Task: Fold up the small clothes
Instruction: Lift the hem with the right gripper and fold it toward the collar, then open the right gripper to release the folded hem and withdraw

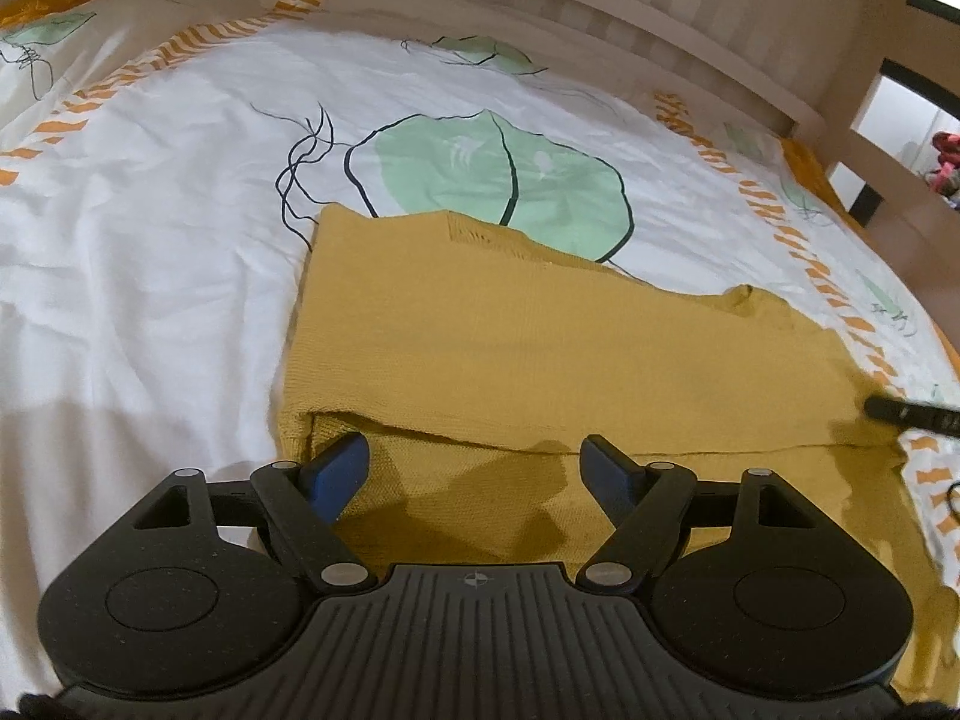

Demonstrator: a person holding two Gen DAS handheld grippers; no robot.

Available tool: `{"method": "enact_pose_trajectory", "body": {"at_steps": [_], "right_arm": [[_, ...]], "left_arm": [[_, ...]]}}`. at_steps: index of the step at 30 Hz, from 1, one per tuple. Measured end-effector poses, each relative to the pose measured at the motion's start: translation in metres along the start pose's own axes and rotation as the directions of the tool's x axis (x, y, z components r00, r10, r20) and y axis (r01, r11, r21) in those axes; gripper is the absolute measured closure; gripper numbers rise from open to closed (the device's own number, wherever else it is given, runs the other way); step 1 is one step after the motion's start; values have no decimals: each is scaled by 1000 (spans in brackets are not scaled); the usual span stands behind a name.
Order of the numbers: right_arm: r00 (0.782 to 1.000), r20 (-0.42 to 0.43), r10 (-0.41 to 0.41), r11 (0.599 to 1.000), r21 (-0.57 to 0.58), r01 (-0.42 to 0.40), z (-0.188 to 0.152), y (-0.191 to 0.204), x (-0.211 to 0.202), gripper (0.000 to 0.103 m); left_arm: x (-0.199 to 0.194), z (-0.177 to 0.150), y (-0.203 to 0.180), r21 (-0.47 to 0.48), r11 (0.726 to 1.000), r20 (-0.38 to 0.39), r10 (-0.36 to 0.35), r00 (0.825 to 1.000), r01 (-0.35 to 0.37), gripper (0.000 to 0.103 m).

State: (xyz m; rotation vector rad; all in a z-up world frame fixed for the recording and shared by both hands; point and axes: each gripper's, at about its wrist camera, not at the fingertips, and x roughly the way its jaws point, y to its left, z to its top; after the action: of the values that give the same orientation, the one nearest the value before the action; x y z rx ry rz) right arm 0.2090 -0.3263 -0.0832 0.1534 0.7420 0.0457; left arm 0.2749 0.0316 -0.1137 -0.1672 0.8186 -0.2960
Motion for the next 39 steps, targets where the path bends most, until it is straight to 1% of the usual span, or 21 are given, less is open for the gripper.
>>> {"method": "enact_pose_trajectory", "body": {"at_steps": [4, 5, 7, 9, 10, 11, 13, 15, 18, 19, 21, 22, 23, 25, 26, 27, 29, 30, 31, 35, 39], "right_arm": [[1000, 4, 20, 999, 35, -20, -1, -4, 0, 80], [999, 29, 26, 999, 31, -27, 2, -4, -4, 80], [987, 144, 71, 997, 14, -74, 6, 0, -20, 80], [978, 193, 75, 997, -34, -70, 10, 5, -28, 77], [983, 174, 62, 997, -53, -53, 10, 6, -25, 66], [990, 137, 35, 998, -50, -28, 10, 5, -19, 59], [998, 64, -11, 1000, 16, 10, 6, -5, -8, 58], [1000, 18, -23, 995, 97, 21, 2, -17, -3, 58], [998, 41, -49, 991, 123, 43, 3, -23, -10, 57], [997, 58, -49, 992, 116, 42, 5, -22, -12, 50], [996, 80, -27, 995, 97, 19, 7, -17, -15, 26], [997, 80, -11, 996, 91, 3, 7, -15, -14, 12], [997, 75, 6, 996, 91, -13, 5, -14, -11, 8], [999, 42, 29, 994, 105, -33, 2, -13, -4, 6], [999, 24, 37, 993, 113, -40, 0, -13, -2, 1], [999, 11, 45, 992, 121, -46, -3, -13, -2, 0], [999, 14, 44, 990, 130, -45, -6, -13, -6, 0], [999, 21, 39, 990, 135, -42, -7, -13, -10, 0], [999, 29, 37, 989, 142, -41, -8, -12, -15, 0], [995, 72, 62, 977, 202, -76, -10, -13, -43, 0], [990, 96, 102, 956, 265, -124, -23, -15, -81, 0]], "left_arm": [[1, 1, 1, -8, 1000, -3, -3, 1000, 3, 26], [0, 0, 1, -7, 1000, -4, -3, 1000, 3, 26], [0, 0, 1, -5, 1000, -4, -3, 1000, 3, 26], [0, 0, 0, -2, 1000, -6, -1, 1000, 1, 26], [1, 0, 0, 1, 1000, -7, 0, 1000, 0, 26], [1, 0, 0, 2, 1000, -8, 1, 1000, -1, 26], [1, 1, 0, 1, 1000, -9, 1, 1000, -1, 26], [1, 1, 0, -2, 1000, -10, 0, 1000, 0, 26], [1, 1, 0, 0, 1000, -13, 2, 1000, -2, 26], [1, 0, -1, 3, 1000, -14, 4, 1000, -4, 26], [1, 0, -2, 9, 1000, -16, 7, 1000, -7, 26], [1, 0, -2, 12, 1000, -15, 7, 1000, -7, 25], [0, 0, -2, 15, 1000, -13, 6, 1000, -6, 24], [-1, -2, -2, 20, 1000, -5, -12, 1000, 12, 15], [-3, -2, -2, 24, 999, 1, -21, 1000, 21, 13], [-5, -3, -2, 32, 999, 11, -24, 1000, 23, 11], [-14, -6, -4, 63, 998, 40, 10, 999, -12, 9], [-18, -8, -5, 80, 996, 54, 30, 998, -35, 2], [-25, -10, -4, 93, 994, 70, 47, 996, -53, 0], [-49, -13, 5, 71, 993, 74, 90, 993, -95, 0], [-87, -18, 13, 31, 995, 82, 94, 992, -97, 0]]}}
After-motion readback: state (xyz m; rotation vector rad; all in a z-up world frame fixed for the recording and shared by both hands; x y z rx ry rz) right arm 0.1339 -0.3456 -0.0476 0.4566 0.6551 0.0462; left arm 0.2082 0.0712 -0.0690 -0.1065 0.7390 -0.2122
